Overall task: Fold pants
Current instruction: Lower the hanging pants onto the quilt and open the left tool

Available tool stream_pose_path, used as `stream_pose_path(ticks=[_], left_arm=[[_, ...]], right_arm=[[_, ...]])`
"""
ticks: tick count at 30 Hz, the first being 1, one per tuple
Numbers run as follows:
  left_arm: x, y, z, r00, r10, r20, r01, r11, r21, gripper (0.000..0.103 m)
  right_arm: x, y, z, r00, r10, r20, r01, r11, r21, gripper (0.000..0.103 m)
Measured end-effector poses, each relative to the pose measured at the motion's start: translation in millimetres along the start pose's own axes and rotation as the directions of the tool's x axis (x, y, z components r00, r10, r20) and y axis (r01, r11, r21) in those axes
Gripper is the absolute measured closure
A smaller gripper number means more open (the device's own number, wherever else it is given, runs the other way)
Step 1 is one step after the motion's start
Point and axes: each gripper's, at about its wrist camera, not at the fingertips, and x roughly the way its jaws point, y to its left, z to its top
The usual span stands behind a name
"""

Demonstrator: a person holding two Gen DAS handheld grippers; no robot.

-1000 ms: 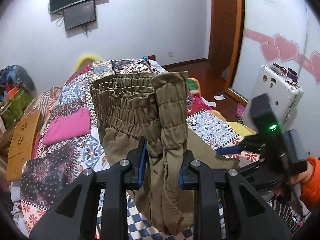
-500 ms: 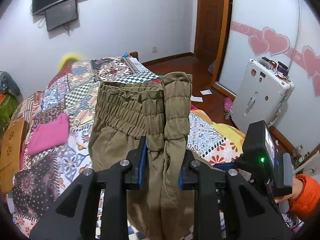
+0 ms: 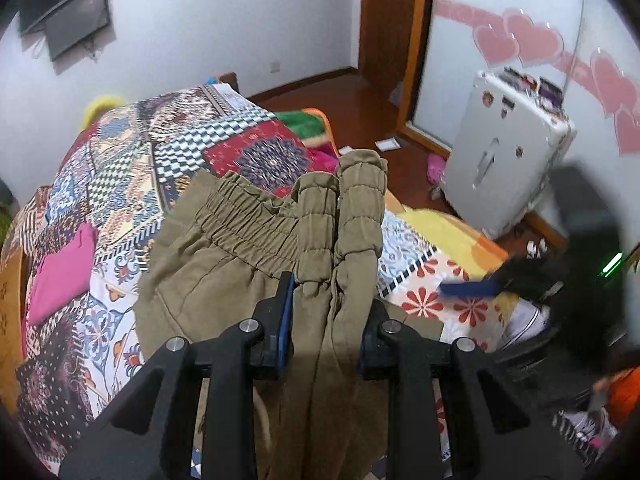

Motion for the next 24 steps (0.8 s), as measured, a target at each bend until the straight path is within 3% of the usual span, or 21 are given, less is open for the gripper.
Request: stream_pose_path(ticks=[7,14,21,24], left_arm=[[32.4,-18.0,-3.9,0.996,-0.001,-0.094,0.008,0.997,0.075,0.079],[48.9,-33.3,-13.2,0.986,0.028,-0.162,-0.003,0.989,0.149,0.075],[37.7,-35.8,-18.3,0.985,-0.034,-0.168,0.058,0.989,0.136,0.034],[22.2,-30.1,-17.7,0.988,-0.066,-0.14,0.081,0.992,0.098,0.034]], right_arm=[[-38.5,-29.6,2.1,0.992,-0.092,0.083,0.086,0.994,0.069,0.044],[-43.8,-38.3,3.5,0.986,-0.135,0.098,0.126,0.988,0.092,0.044],[-49.2,-32.7,6.8,0.983,-0.14,0.115,0.132,0.988,0.075,0.044],[-53.3,-29.2,10.3,0.982,-0.137,0.133,0.129,0.989,0.07,0.044]])
